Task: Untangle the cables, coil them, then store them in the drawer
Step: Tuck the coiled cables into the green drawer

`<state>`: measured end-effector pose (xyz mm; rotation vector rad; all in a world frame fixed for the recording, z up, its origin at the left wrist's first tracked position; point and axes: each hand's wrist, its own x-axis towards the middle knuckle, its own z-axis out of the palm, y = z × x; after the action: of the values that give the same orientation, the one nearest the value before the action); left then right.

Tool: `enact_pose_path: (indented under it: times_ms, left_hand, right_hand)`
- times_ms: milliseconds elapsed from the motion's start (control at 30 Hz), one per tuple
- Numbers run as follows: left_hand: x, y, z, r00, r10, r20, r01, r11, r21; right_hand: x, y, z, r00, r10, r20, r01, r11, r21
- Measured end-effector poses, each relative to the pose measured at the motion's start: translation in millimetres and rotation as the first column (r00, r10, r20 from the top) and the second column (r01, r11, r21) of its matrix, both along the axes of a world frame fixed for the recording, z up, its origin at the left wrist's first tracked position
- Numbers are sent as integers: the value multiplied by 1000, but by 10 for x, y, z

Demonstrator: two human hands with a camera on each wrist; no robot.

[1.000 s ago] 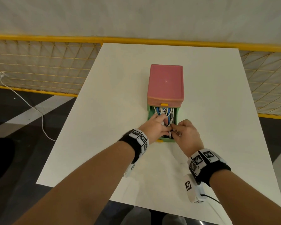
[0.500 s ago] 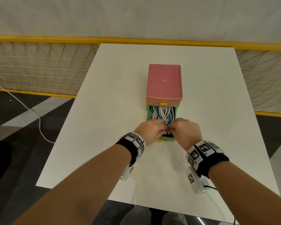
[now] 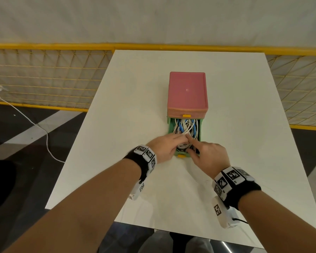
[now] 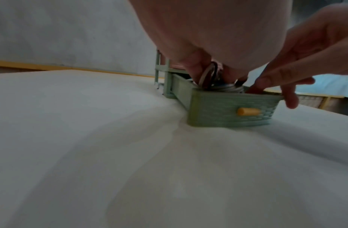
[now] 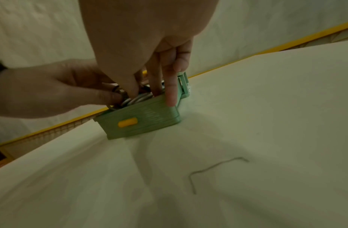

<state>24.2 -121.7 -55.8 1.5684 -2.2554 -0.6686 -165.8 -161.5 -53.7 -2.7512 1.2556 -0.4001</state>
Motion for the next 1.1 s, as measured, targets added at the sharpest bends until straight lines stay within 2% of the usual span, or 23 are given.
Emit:
enact_pose_path:
  times_ms: [200, 233, 300, 367, 433, 533, 567, 667, 733, 767, 867, 933, 1033, 1100]
  left_hand:
    - [97, 54, -31, 992, 128, 18, -123, 978, -165]
    - [93, 31, -68, 992, 105, 67, -87, 971, -225]
    - [71, -18, -150, 962, 26, 273, 61, 950, -305]
    - [0, -12, -124, 879, -24, 477, 107, 983, -147]
    - [-37, 22, -113, 842, -8, 540, 48, 997, -60]
    - [-51, 8, -35, 851, 26, 525, -12, 999, -31]
    - [-41, -21, -22, 877, 46, 479, -48, 999, -9]
    - [-2, -68, -63, 968, 168, 187, -167, 986, -22]
    - [37, -62, -125, 968, 247, 39, -246, 969, -24]
    - [56, -51, -167, 962, 273, 12, -272, 960, -62]
    - [95, -104, -201, 953, 299, 46, -286, 939, -189]
    - [100, -193, -179, 948, 318, 23, -308, 932, -190]
    - [69, -228, -142, 965, 256, 52, -235, 938, -254]
    - [86, -217, -142, 970, 202, 135, -161, 951, -264]
  right_hand:
    - [18, 2, -197, 999, -12, -30, 10, 998, -69]
    - [21, 5, -210, 1000, -11, -25, 8, 995, -97]
    - [49, 17, -208, 1000, 14, 16, -11, 990, -142]
    - [87, 35, -179, 994, 41, 105, -33, 996, -79]
    - [118, 56, -151, 983, 45, 176, -52, 998, 38]
    - [112, 37, -180, 989, 129, 69, -135, 988, 80]
    - [97, 17, -197, 986, 164, 30, -166, 983, 81]
    - [68, -74, -271, 976, 217, -4, -217, 975, 47]
    - [91, -119, -314, 970, 242, -20, -242, 970, 20]
    - [119, -132, -333, 967, 251, -29, -251, 968, 16]
    - [230, -190, -364, 975, 218, -40, -217, 976, 26]
    - [280, -263, -348, 985, 170, -18, -169, 985, 22]
    - [274, -338, -281, 988, 153, -11, -153, 988, -8]
    - [260, -353, -252, 987, 158, -18, -158, 987, -9]
